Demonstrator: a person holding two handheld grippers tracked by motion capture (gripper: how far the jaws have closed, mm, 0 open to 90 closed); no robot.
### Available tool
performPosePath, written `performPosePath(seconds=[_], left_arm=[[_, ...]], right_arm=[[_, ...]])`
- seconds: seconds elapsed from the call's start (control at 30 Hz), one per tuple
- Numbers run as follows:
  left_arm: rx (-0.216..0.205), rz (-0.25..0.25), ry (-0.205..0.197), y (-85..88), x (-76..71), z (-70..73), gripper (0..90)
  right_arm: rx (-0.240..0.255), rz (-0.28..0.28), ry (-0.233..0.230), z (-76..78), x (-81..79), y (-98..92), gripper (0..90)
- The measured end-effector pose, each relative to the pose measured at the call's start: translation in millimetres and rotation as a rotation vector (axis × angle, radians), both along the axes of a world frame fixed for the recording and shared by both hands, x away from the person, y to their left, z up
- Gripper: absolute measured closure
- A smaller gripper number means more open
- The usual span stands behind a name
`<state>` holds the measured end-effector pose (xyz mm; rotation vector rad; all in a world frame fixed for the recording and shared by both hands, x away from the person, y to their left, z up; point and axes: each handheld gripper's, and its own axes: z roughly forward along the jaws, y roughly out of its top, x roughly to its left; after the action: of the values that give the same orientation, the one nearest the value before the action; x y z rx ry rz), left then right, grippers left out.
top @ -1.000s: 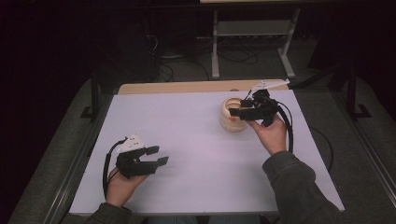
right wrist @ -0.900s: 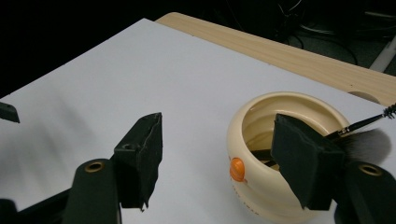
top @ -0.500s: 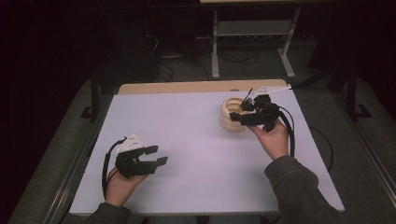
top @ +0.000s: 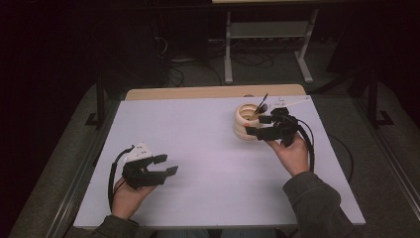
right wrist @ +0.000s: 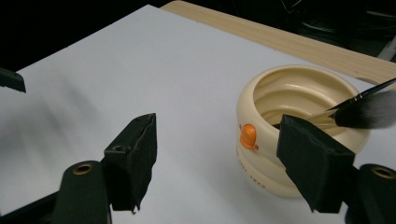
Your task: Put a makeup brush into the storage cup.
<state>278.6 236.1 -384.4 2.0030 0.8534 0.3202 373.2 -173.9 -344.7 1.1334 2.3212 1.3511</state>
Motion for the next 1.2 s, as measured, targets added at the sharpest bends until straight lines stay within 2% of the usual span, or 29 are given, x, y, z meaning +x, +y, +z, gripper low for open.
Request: performPosePath(seconds=[0.33,0.47,0.83,0.97,1.2], left_arm=[[0.004,0.005,-0.001,2.4,1.9,-0.7,37.1],[0.019,-0.002,-0.013,4.8,3.2,-0.9,35.2],[0.019,0.012,-0.003,4.8,2.4,-2.3,28.5],[0.03,0.003,0.003,3.9,3.3,-4.6,27.8],[0.027,0.008,0.009,2.6,2.9,-6.1,27.1]], right_arm=[[0.006,0.007,0.014,-12.2,-7.6,-0.4,24.6],[0.009,0.003,0.019,-15.2,-9.6,-2.4,21.8],[-0.002,-0.022,0.023,-21.7,-20.7,-5.2,15.6],[-0.001,-0.029,0.02,-25.4,-25.0,-9.7,15.2],[-0.003,-0.038,0.024,-30.1,-31.3,-16.7,14.7]])
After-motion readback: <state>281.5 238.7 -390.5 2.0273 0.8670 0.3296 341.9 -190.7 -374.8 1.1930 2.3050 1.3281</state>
